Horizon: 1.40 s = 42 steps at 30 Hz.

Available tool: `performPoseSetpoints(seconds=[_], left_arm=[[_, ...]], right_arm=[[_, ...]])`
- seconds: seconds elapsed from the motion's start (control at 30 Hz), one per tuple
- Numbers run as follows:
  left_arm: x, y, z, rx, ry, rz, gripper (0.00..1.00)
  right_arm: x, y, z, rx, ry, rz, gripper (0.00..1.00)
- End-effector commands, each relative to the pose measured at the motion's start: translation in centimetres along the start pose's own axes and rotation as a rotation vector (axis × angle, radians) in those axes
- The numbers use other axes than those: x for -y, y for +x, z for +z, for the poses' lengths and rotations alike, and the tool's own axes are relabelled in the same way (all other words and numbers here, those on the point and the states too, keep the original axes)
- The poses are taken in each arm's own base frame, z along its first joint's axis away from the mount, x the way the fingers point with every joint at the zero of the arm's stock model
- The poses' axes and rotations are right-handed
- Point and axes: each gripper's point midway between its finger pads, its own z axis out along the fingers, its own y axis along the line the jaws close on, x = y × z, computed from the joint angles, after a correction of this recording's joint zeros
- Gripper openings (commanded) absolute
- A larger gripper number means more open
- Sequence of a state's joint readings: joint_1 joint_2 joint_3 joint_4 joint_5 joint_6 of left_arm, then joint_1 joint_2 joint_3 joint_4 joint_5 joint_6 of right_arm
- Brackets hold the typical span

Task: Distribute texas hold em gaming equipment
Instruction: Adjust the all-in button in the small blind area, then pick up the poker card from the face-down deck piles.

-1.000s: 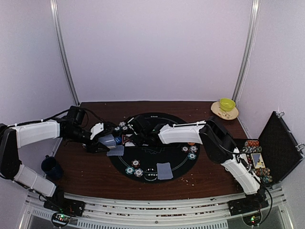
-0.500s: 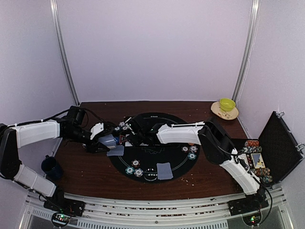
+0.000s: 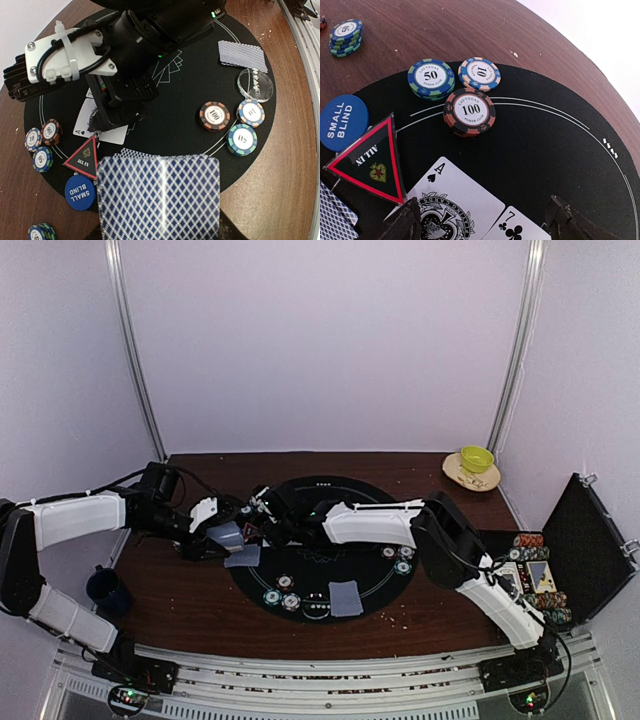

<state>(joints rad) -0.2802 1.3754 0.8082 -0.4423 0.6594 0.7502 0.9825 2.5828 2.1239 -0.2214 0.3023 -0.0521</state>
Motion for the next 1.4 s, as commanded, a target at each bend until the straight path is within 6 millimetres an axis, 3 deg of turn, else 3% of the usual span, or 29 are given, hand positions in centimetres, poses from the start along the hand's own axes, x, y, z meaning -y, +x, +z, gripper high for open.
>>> performPoseSetpoints(seconds=[0.0,0.17,0.3,0.5,0.6,0.83,1.03,1.2,1.37], left_arm=[[-0.7,-1.4,-0.5,0.048,-0.013,0.028,0.51],[-0.7,-1.4,-0.5,0.049,-0.014,0.029,0.51],[-0.7,-1.4,-0.5,0.049,-0.012,0.029,0.51],[-0.7,-1.3,-0.4,0.046,-0.005,0.024,0.51],[-0.5,-1.3,-0.4,0.05,0.0,0.028,0.51],[0.0,-1.3,0.0,0.047,0.021,0.035,0.51],[1.0,-1.3,0.8,0.031,0.046,0.053,0.51],[1.7,-1.5,0.9,0.031,0.057,0.072,0.51],[2.4,-1.9,0.7,0.047,0.063,0.096,0.52]], right_arm=[[-0.7,-0.5,0.0,0.01,-0.01,0.005,0.88],[0.7,-0.8,-0.9,0.007,0.046,0.005,0.92],[2.7,-1.3,-3.1,0.02,0.093,0.033,1.0],[6.1,-3.5,-9.1,0.126,0.073,0.183,1.0],[6.2,-4.1,-11.7,0.177,0.006,0.227,1.0],[2.6,-5.8,-16.6,0.308,-0.328,0.327,1.0],[-1.9,-7.7,-20.4,0.395,-0.684,0.433,1.0],[-5.2,-8.4,-20.7,0.386,-0.853,0.484,1.0],[-7.2,-7.8,-18.6,0.334,-0.885,0.523,0.98]])
